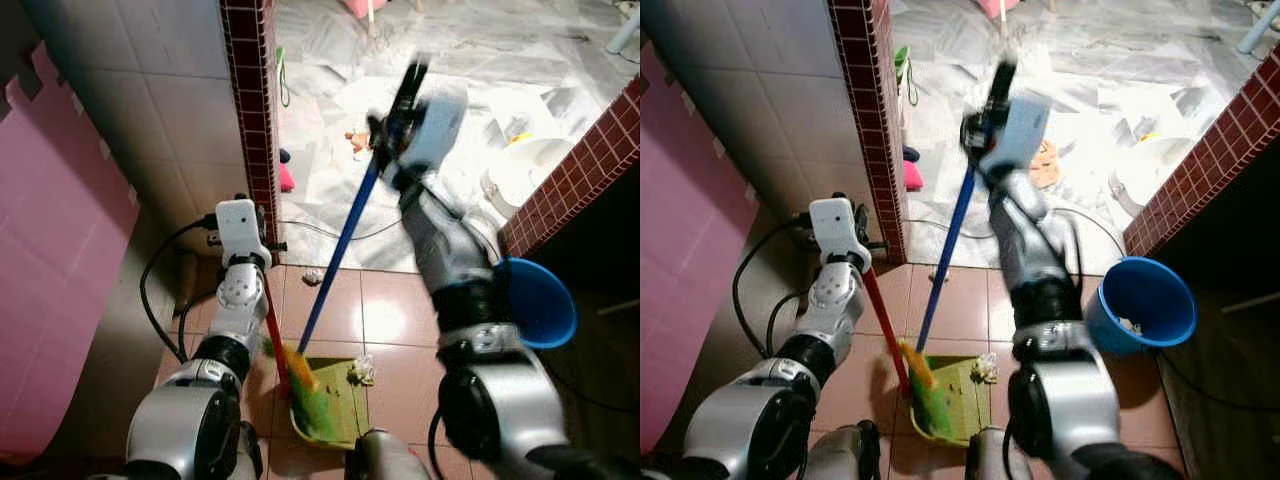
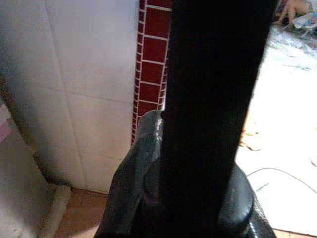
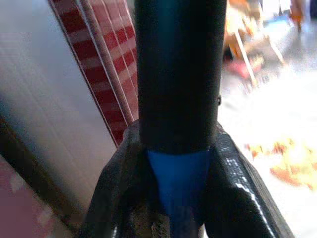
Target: Sweep floor
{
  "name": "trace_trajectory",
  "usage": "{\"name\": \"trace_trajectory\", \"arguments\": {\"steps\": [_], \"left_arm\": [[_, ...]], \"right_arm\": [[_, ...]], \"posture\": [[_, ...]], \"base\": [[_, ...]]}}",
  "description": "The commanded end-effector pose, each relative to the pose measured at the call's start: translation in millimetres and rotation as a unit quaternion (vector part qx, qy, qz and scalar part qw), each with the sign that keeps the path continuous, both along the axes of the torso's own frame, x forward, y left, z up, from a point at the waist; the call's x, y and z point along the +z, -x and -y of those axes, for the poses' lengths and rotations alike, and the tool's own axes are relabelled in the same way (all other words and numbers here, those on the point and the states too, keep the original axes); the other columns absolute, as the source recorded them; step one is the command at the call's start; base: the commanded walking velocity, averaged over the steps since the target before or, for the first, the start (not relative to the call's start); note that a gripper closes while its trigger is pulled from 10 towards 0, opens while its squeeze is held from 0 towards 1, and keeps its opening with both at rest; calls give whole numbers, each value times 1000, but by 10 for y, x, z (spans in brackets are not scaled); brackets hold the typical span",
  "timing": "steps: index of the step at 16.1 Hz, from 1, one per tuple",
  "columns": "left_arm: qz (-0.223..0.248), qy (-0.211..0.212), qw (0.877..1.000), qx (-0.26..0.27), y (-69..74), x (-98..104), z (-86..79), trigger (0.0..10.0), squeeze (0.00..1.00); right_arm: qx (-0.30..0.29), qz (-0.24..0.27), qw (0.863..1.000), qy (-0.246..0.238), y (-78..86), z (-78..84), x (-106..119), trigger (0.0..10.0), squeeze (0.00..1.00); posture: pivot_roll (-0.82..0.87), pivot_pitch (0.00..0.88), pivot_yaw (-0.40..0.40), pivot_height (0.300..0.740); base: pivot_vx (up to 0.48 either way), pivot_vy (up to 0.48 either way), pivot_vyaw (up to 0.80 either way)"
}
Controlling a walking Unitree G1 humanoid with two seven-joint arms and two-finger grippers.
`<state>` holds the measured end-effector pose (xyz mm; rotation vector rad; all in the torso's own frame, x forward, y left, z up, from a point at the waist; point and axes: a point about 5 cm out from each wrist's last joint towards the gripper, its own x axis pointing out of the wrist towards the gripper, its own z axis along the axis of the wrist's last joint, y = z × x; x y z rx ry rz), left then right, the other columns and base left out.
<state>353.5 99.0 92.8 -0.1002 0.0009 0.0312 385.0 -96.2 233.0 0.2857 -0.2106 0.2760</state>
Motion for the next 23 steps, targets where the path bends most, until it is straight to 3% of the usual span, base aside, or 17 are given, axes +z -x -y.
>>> {"name": "trace_trajectory", "arguments": {"steps": [1,5,7,9,11,15,17,18,20,23], "left_arm": [[-16,-16,1000,-5,22,-60,54,10000,0],[17,-29,999,10,10,16,0,10000,0],[18,-32,999,11,12,14,-3,10000,0],[21,-41,999,12,15,16,-10,10000,0],[22,-48,999,9,19,9,-5,10000,0],[28,-112,992,53,16,14,-93,10000,0],[34,-112,992,55,14,29,-111,10000,0],[46,-118,990,54,4,62,-121,10000,0],[60,-119,989,61,-38,141,-182,10000,0],[68,-105,990,65,-65,194,-211,10000,0]], "right_arm": [[4,107,994,25,52,16,375,10000,0],[-54,150,974,162,76,285,168,10000,0],[-85,150,964,204,66,373,74,10000,0],[-110,111,958,239,43,465,-142,10000,0],[-121,52,970,203,63,493,-410,10000,0],[-98,20,986,132,105,380,-608,10000,0],[-84,9,991,104,103,295,-655,10000,0],[-65,1,995,74,104,224,-652,10000,0],[-9,-16,998,-53,91,123,-514,10000,0],[54,10,992,-116,82,38,-233,10000,0]], "posture": [[-124,89,-32,740],[-117,95,-42,740],[-112,100,-42,740],[-110,101,-41,740],[-104,106,-38,740],[-91,99,-36,740],[-93,95,-35,740],[-93,92,-37,740],[-96,89,-37,740],[-101,83,-40,740]], "base": [[0,0,0],[0,0,0],[0,0,0],[0,0,0],[0,0,0],[0,0,0],[0,0,0],[0,0,0],[0,0,0],[0,0,0]]}}
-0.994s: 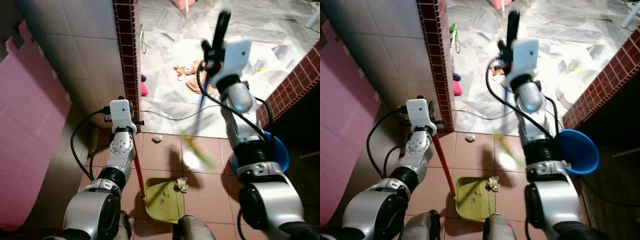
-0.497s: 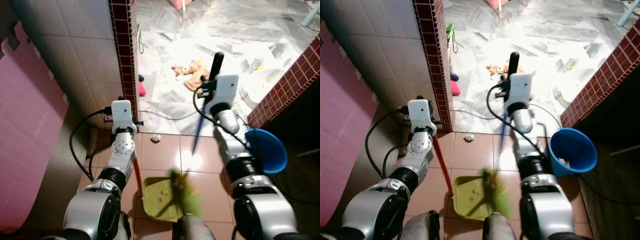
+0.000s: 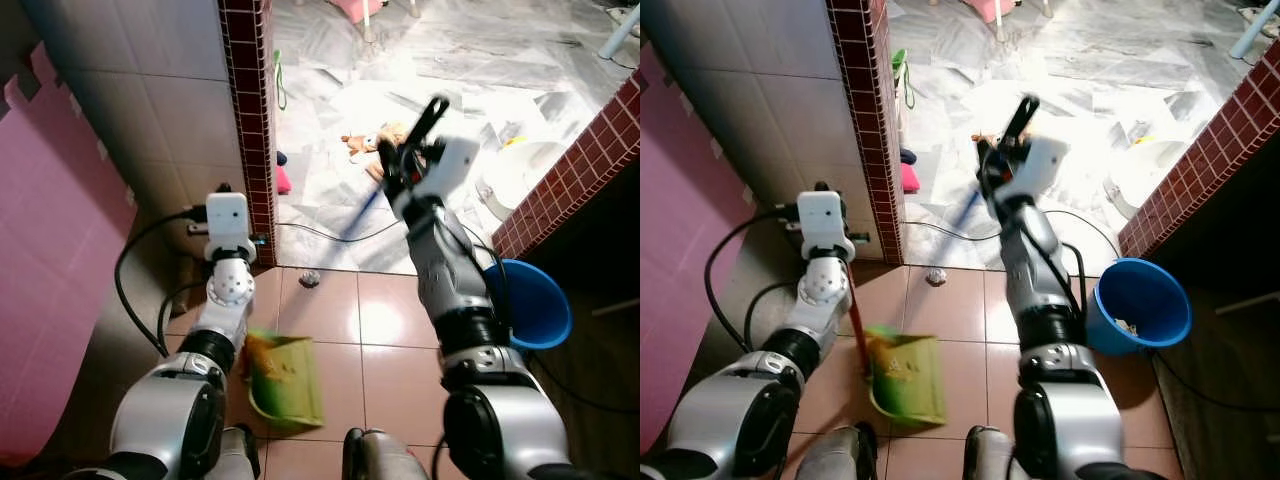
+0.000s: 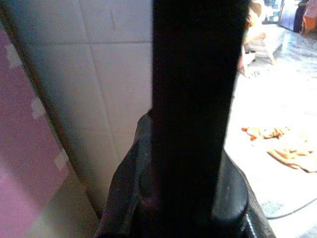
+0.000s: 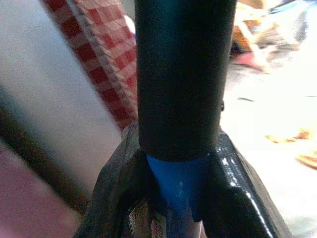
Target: Sweep floor
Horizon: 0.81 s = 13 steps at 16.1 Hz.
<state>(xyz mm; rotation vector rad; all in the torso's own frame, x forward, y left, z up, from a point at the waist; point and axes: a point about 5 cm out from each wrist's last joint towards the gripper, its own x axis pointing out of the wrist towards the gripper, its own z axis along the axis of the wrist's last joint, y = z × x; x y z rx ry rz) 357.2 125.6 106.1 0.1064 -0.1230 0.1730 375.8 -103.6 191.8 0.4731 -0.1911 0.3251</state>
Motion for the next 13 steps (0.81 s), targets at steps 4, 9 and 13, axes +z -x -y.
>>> {"name": "trace_trajectory", "arguments": {"steps": [4,9,13], "left_arm": [[9,2,1000,8,-46,77,-41,10000,0],[25,15,999,25,-89,168,-189,10000,0],[27,18,999,25,-85,171,-256,10000,0]], "right_arm": [[15,108,994,25,-43,53,533,10000,0],[-126,181,962,163,-75,607,848,10000,0],[-161,195,944,210,-46,707,894,10000,0]], "posture": [[-110,76,-36,740],[-111,66,-37,740],[-113,61,-33,740]], "base": [[0,0,0],[0,0,0],[0,0,0]]}}
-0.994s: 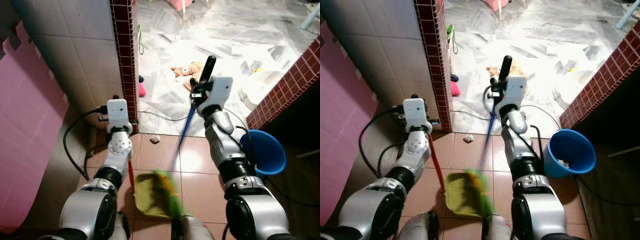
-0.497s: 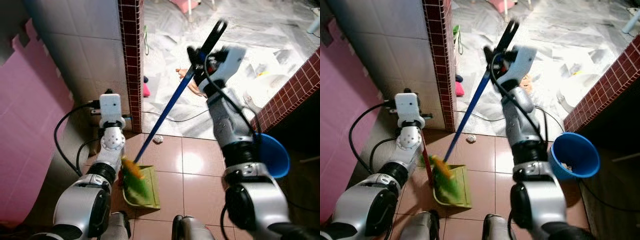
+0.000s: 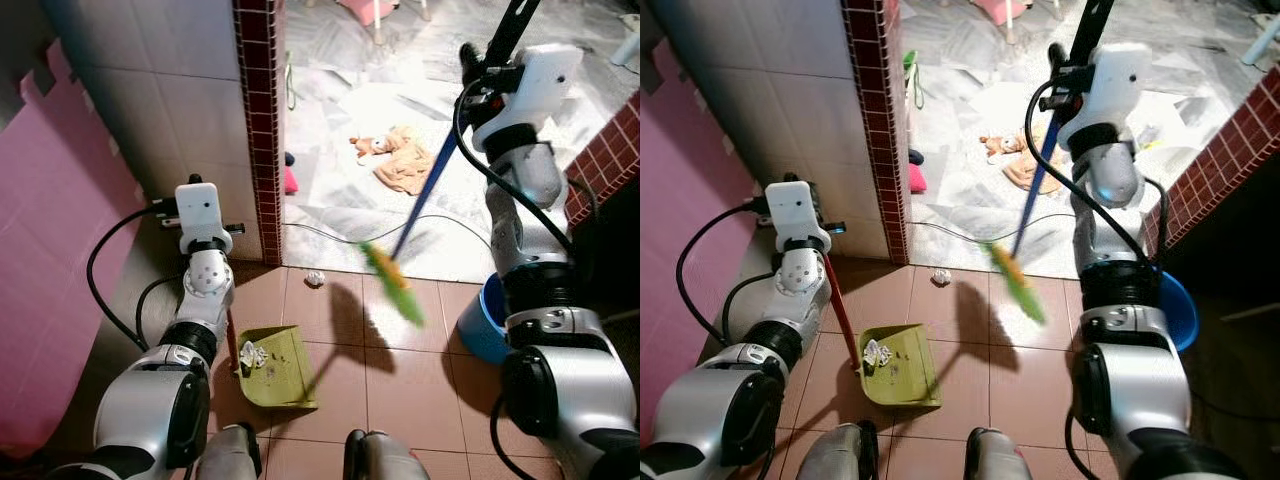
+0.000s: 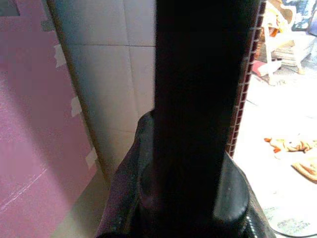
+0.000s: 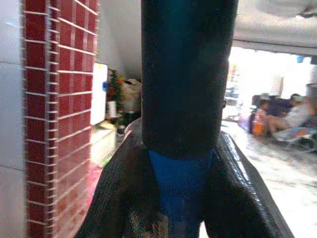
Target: Sweep floor
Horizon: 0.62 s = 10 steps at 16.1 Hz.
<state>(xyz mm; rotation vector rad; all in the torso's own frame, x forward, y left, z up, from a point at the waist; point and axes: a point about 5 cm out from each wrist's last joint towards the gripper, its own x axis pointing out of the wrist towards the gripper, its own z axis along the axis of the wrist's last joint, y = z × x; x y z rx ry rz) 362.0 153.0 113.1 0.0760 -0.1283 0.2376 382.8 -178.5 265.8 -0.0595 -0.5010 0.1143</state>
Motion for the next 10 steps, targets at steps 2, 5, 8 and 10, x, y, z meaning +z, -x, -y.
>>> {"name": "trace_trajectory", "arguments": {"steps": [2,5,8,10], "left_arm": [[24,2,1000,-17,-75,170,71,10000,0],[97,40,991,-87,-92,422,149,10000,0],[169,23,980,-105,-45,682,105,10000,0],[190,25,974,-123,-19,804,71,10000,0]], "right_arm": [[-13,-23,999,-21,21,50,-146,10000,0],[-38,-87,995,-26,90,25,-571,10000,0],[-24,-139,989,-51,195,-143,-930,10000,0],[-24,-171,984,-54,206,-262,-1073,10000,0]], "posture": [[-105,57,-36,740],[-89,55,-36,740],[-57,52,-36,740],[-29,48,-32,740]], "base": [[0,0,0],[0,0,0],[0,0,0],[0,0,0]]}}
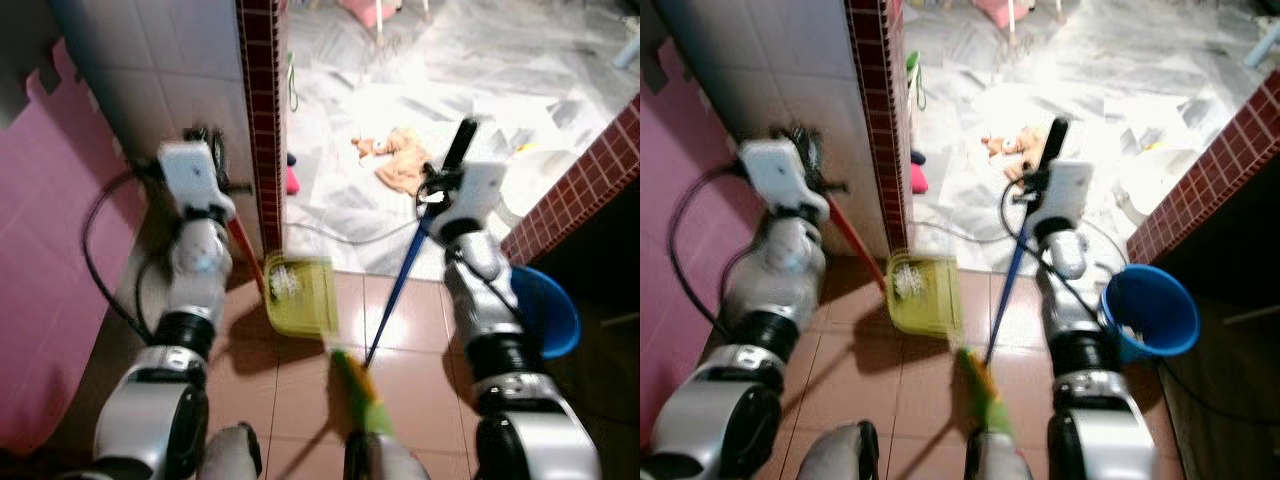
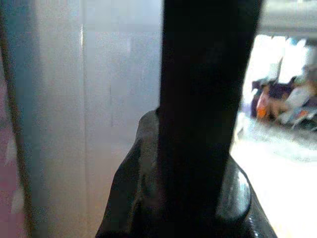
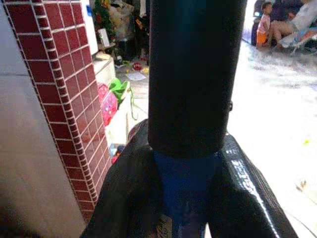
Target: Sweep floor
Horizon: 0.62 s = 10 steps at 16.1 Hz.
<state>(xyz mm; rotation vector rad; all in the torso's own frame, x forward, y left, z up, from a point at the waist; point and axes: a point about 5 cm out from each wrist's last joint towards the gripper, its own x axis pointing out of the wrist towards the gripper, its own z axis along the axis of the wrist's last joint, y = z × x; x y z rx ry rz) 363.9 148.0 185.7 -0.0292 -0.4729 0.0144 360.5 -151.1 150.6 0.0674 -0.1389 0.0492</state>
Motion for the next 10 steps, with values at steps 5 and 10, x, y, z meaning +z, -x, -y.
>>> {"name": "trace_trajectory", "arguments": {"steps": [5,10], "left_arm": [[33,-11,999,-1,95,192,-144,10000,0],[10,6,999,-39,319,118,-129,10000,0]], "right_arm": [[-34,0,997,64,-20,49,-20,10000,0],[-9,-25,1000,9,39,-86,-147,10000,0]], "posture": [[-1,42,-15,740],[18,14,-9,740]], "base": [[0,0,0],[0,0,0]]}}
